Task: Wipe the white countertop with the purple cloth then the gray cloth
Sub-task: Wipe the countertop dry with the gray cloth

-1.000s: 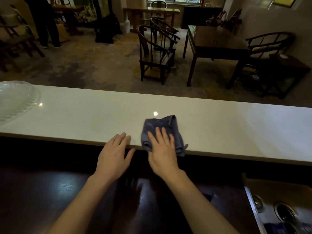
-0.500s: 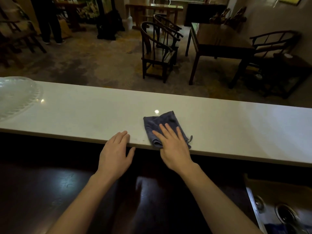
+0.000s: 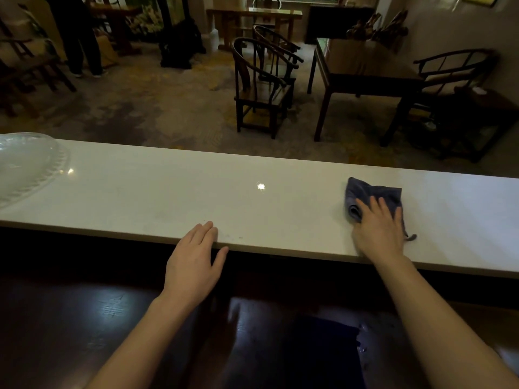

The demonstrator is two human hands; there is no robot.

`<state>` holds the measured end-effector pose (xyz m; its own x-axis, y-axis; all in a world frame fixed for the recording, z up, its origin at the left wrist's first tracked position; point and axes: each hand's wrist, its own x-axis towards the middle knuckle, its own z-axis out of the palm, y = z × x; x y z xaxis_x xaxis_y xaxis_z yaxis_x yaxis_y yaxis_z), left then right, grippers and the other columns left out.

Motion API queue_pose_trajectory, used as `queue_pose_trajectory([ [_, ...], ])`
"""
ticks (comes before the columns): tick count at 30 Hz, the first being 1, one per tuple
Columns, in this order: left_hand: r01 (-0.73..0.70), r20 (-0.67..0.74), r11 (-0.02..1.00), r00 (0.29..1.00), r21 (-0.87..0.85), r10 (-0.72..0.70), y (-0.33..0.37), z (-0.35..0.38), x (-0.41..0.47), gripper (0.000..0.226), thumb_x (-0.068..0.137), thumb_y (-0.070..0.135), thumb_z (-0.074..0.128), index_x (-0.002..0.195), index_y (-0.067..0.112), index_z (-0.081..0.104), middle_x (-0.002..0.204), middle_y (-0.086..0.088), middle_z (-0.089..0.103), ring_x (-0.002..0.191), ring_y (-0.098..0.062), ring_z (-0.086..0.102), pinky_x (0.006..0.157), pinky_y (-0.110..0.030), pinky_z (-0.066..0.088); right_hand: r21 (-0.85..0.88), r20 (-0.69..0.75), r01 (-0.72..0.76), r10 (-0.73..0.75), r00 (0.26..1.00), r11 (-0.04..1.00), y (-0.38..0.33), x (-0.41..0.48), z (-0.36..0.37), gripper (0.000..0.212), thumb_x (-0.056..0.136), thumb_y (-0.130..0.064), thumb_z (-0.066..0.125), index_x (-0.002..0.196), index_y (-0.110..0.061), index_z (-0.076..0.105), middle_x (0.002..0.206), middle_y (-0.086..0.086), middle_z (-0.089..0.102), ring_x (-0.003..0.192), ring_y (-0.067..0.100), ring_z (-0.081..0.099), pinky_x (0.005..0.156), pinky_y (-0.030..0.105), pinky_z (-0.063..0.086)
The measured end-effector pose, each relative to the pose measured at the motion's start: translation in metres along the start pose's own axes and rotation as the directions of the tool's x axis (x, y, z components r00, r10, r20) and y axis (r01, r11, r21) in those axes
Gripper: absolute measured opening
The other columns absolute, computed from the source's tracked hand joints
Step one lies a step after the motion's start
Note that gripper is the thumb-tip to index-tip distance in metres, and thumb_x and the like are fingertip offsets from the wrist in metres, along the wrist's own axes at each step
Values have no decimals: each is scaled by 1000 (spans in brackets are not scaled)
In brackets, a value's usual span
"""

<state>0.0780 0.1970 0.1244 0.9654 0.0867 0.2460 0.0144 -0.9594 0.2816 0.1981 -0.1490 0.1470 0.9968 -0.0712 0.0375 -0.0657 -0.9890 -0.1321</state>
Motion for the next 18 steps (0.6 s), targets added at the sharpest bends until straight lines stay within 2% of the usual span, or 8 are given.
queue_pose_trajectory([
  [5, 3, 13, 1000, 1000, -2, -3, 0, 0, -2, 49, 92, 34, 63, 132, 5, 59, 144, -10, 56, 137, -28, 47, 113, -36, 34, 69, 9, -94, 93, 996, 993, -16, 16, 5, 55, 104, -24, 39, 157, -22, 25, 168, 12, 14, 155, 29, 4, 125, 50, -2],
  [10, 6, 61, 1000, 998, -28, -4, -3, -2, -1, 55, 94, 38, 57, 141, 10, 51, 154, -4, 45, 146, -23, 35, 118, -32, 26, 115, 36, -107, 103, 994, 988, -54, 43, 16, 52, 105, -35, 33, 156, -26, 27, 169, 11, 13, 155, 32, 3, 124, 53, -3],
  [13, -5, 87, 999, 996, -33, 8, -3, -4, 0, 56, 93, 35, 58, 142, 10, 49, 156, -4, 42, 147, -23, 31, 119, -29, 22, 117, 62, -30, 23, 998, 993, -88, 55, 22, 52, 105, -37, 34, 156, -28, 28, 169, 9, 14, 155, 32, 4, 124, 53, -2],
  [18, -18, 107, 999, 994, -35, 22, -6, -4, 0, 59, 93, 33, 57, 146, 11, 44, 159, -4, 36, 149, -21, 27, 119, -25, 13, 146, 77, 206, -219, 973, 968, -155, 52, 33, 52, 102, -39, 35, 154, -29, 32, 168, 9, 18, 154, 32, 8, 123, 53, 1],
])
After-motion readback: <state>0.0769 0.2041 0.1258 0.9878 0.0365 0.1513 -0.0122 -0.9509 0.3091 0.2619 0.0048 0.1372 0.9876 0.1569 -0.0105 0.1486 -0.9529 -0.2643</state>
